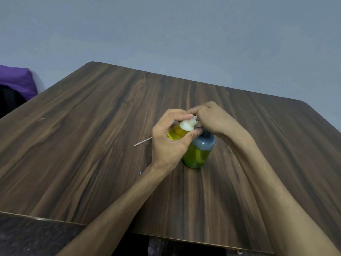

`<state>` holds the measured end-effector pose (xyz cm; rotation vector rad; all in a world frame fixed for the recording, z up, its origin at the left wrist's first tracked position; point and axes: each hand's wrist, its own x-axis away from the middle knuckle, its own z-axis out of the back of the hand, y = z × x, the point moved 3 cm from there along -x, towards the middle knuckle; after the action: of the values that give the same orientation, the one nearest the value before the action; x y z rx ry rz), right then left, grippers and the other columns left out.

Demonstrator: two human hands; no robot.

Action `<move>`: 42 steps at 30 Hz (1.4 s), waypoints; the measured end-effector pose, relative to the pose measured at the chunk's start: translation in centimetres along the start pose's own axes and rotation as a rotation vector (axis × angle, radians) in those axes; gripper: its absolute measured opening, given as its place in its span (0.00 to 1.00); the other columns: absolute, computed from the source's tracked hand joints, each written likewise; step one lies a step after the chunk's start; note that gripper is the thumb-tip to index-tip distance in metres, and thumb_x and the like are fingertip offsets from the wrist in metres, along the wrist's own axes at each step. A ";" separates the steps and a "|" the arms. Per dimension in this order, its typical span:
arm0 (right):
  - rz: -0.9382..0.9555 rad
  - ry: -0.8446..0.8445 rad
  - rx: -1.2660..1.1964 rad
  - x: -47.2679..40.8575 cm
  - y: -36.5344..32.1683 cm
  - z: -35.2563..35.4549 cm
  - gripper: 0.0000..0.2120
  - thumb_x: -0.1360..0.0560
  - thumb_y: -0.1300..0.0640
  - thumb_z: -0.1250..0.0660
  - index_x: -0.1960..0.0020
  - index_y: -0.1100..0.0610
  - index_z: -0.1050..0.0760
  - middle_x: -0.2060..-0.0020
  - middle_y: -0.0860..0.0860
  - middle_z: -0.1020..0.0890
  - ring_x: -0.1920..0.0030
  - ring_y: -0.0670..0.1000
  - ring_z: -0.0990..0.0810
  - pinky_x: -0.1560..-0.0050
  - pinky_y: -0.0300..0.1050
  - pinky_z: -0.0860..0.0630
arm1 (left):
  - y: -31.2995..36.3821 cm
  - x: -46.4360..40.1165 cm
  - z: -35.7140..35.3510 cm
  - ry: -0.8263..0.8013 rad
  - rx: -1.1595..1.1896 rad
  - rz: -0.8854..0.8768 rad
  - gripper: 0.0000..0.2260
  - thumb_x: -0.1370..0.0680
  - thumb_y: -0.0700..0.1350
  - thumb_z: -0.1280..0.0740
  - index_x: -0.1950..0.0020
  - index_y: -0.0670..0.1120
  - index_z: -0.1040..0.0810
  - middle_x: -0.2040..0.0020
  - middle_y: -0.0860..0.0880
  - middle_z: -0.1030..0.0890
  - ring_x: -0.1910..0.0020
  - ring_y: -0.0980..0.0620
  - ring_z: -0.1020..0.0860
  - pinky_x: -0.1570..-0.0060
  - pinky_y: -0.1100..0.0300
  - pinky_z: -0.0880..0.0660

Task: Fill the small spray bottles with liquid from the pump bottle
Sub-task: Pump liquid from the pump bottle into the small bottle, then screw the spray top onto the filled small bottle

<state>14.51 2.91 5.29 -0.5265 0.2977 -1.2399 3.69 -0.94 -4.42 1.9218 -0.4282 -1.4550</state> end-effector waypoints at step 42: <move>0.390 0.747 -0.779 9.9 -0.9 -2.6 0.08 0.24 0.63 0.33 0.62 0.59 0.23 0.68 0.55 0.21 0.66 0.60 0.23 0.64 0.55 0.25 | 3.0 -2.1 4.9 0.151 0.351 0.307 0.14 0.30 0.40 0.25 0.45 0.42 0.17 0.50 0.45 0.16 0.53 0.46 0.20 0.54 0.53 0.20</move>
<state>15.57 -7.24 4.18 -0.6005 1.4827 -0.8601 -1.22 -3.34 -1.58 2.1042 -0.9122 -1.0807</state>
